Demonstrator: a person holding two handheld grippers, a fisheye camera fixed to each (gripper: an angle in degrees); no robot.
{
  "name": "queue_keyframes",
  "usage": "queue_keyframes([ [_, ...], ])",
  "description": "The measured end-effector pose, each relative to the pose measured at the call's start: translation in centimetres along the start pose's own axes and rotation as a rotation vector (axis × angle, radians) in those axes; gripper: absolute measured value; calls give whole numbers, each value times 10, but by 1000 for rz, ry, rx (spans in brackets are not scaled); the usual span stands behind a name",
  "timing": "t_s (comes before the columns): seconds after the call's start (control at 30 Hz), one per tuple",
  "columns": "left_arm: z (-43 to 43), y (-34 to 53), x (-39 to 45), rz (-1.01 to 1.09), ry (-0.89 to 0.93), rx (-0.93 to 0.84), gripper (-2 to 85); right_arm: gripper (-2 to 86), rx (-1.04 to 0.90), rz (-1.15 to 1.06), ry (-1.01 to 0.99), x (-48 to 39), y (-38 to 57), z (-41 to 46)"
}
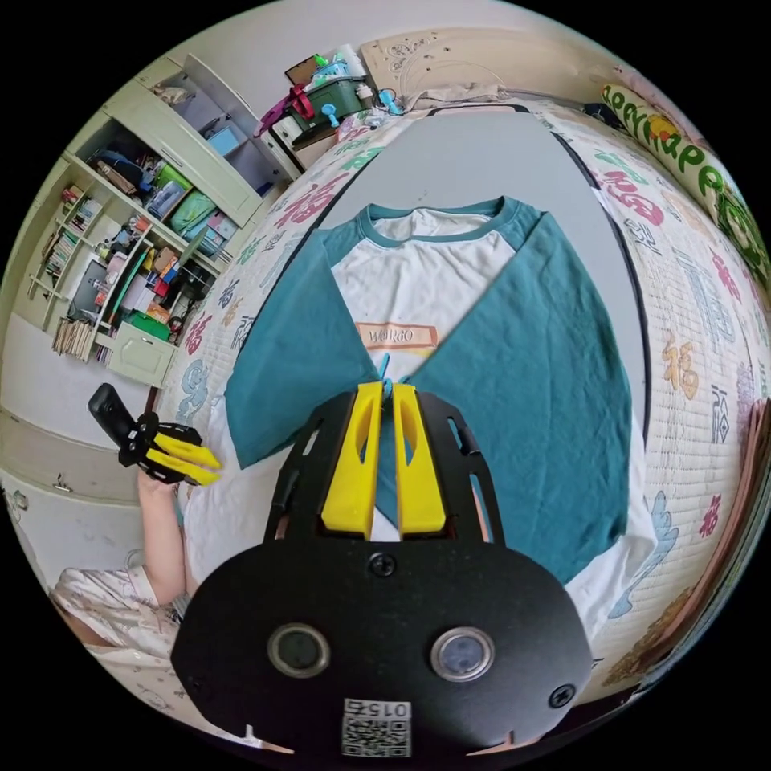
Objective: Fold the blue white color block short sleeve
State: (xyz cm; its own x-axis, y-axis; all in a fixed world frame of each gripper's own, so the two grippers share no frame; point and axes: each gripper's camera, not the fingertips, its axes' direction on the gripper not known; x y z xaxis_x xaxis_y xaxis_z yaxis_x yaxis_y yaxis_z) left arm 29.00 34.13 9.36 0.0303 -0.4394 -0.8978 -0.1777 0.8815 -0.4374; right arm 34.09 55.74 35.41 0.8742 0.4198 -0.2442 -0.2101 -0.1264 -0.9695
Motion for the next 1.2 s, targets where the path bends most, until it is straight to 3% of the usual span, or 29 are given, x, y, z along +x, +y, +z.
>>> queue_keyframes([
  [0.1, -45, -1, -17, -26, -34, 119, 28, 32, 48, -76, 27, -10, 9, -22],
  [0.27, -99, 3, -54, -198, -319, 179, 66, 67, 19, -140, 102, -32, 7, -24],
  [0.43, -132, 10, -76, -262, -326, 255, 45, 73, -61, -115, 87, -33, 16, -5],
  [0.6, -127, -11, -114, -309, -309, 137, 44, 59, -32, -104, 148, -39, 38, -20],
  [0.73, -142, -20, -128, -316, -295, 113, 45, 59, 44, -374, 70, -101, 84, -51],
  [0.87, -164, -27, -120, -236, -338, 88, 61, 75, -20, -634, -5, -176, 145, -43],
  [0.97, -170, -31, -104, -129, -410, 38, 79, 81, -19, -735, 95, -208, 179, -33],
  [1.2, -164, -47, -114, -107, -459, -59, 53, 67, -69, -737, 141, -215, 195, -29],
])
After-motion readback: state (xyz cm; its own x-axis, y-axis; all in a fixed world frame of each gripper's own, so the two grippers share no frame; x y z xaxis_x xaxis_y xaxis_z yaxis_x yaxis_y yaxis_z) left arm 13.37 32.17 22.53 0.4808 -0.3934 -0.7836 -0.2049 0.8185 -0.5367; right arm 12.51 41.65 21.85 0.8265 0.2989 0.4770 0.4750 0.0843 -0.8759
